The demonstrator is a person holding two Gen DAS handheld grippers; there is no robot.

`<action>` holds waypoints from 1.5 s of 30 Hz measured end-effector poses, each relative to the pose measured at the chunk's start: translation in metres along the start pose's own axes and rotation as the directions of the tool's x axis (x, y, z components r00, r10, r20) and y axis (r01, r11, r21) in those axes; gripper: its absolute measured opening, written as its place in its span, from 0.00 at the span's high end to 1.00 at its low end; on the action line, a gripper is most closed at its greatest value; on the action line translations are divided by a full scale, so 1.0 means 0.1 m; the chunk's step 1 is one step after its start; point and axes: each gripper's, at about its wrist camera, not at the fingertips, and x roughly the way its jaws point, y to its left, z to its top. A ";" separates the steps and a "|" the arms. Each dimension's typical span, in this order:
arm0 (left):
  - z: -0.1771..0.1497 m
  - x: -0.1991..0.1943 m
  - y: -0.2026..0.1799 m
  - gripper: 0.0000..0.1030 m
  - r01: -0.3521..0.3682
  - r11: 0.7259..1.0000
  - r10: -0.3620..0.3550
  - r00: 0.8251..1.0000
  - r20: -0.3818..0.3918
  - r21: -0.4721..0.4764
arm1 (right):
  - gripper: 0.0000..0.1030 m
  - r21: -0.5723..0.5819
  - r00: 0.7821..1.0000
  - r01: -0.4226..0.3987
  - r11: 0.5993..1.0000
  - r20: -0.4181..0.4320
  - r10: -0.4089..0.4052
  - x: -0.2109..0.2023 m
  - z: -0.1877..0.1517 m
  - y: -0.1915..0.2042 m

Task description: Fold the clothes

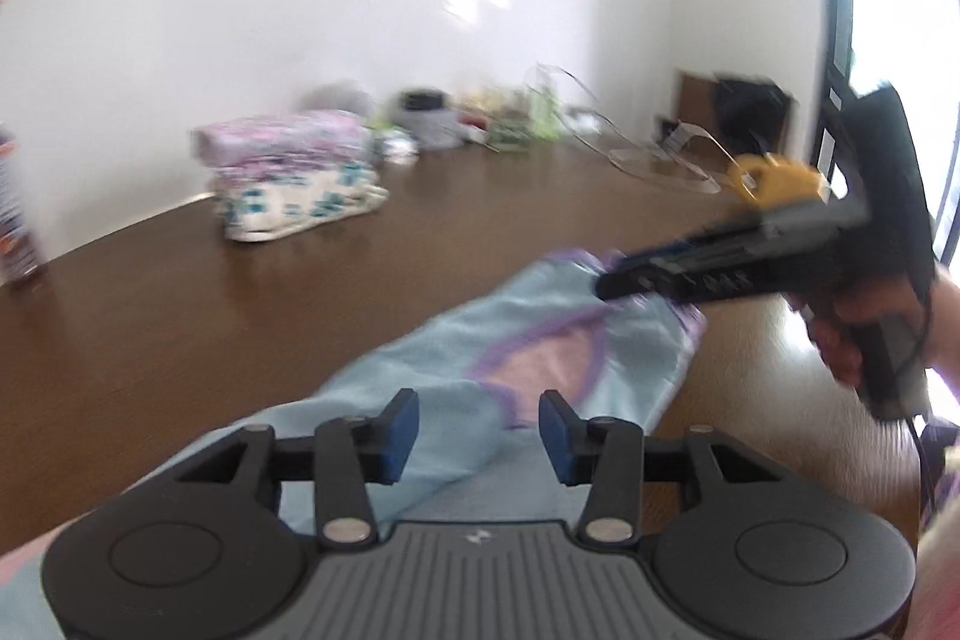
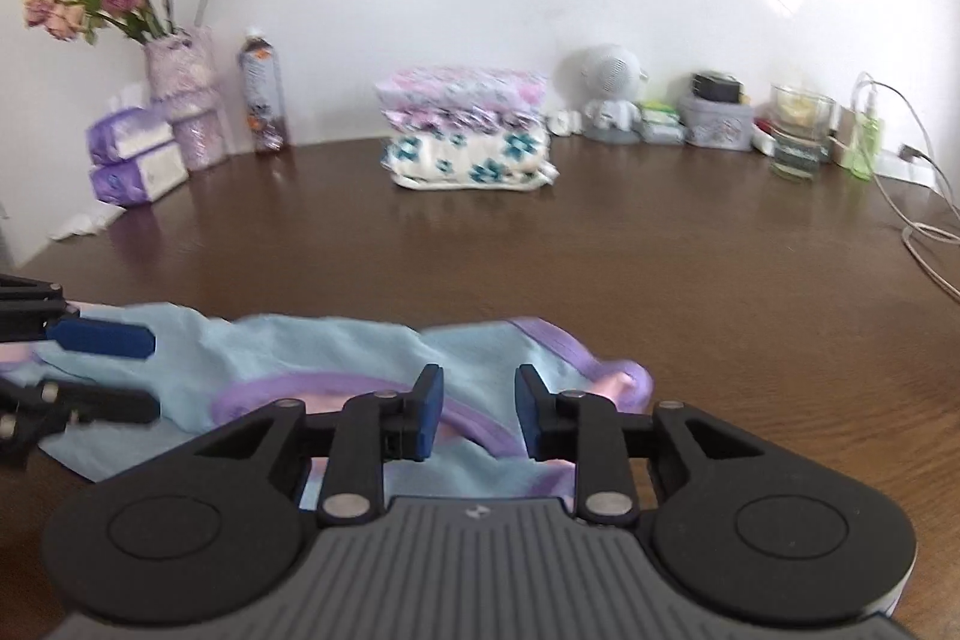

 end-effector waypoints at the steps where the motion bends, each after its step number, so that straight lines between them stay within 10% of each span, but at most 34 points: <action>1: -0.02 -0.04 0.09 0.60 -0.041 0.999 0.041 0.999 0.002 -0.028 | 0.75 0.000 1.000 -0.024 1.000 0.001 0.024 0.02 0.02 0.05; 7: -0.24 -0.27 0.63 0.69 -0.250 0.948 0.243 0.968 -0.060 -0.195 | 0.75 -0.030 0.987 -0.159 0.987 -0.025 0.158 0.25 0.16 0.44; 15: -0.56 -0.65 0.87 0.80 -0.311 0.905 0.299 0.950 -0.088 -0.289 | 0.74 -0.066 0.990 -0.102 0.993 -0.101 0.095 0.61 0.09 0.62; 19: -0.62 -0.93 1.09 0.64 -0.419 0.830 0.418 0.904 -0.089 -0.367 | 0.72 -0.049 0.992 -0.104 0.993 -0.075 0.101 0.53 0.09 0.63; 27: -0.81 -1.04 1.64 0.64 -0.550 0.653 0.535 0.821 -0.197 -0.520 | 0.69 -0.063 0.995 -0.064 0.996 -0.085 0.059 0.58 0.09 0.67; 31: -0.79 -1.02 1.70 0.71 -0.566 0.651 0.551 0.811 -0.197 -0.506 | 0.69 -0.063 0.994 -0.061 0.996 -0.090 0.056 0.59 0.08 0.65; 32: -0.79 -1.01 1.72 0.95 -0.564 0.655 0.551 0.812 -0.193 -0.502 | 0.69 -0.067 0.994 -0.060 0.996 -0.091 0.054 0.59 0.08 0.66; 33: -0.78 -1.00 1.74 0.99 -0.563 0.659 0.551 0.813 -0.190 -0.499 | 0.68 -0.071 0.994 -0.058 0.996 -0.092 0.051 0.60 0.07 0.66; 45: -0.69 -0.94 2.01 0.92 -0.541 0.626 0.563 0.812 -0.154 -0.562 | 0.65 -0.083 0.996 -0.044 0.996 -0.085 0.037 0.59 0.05 0.67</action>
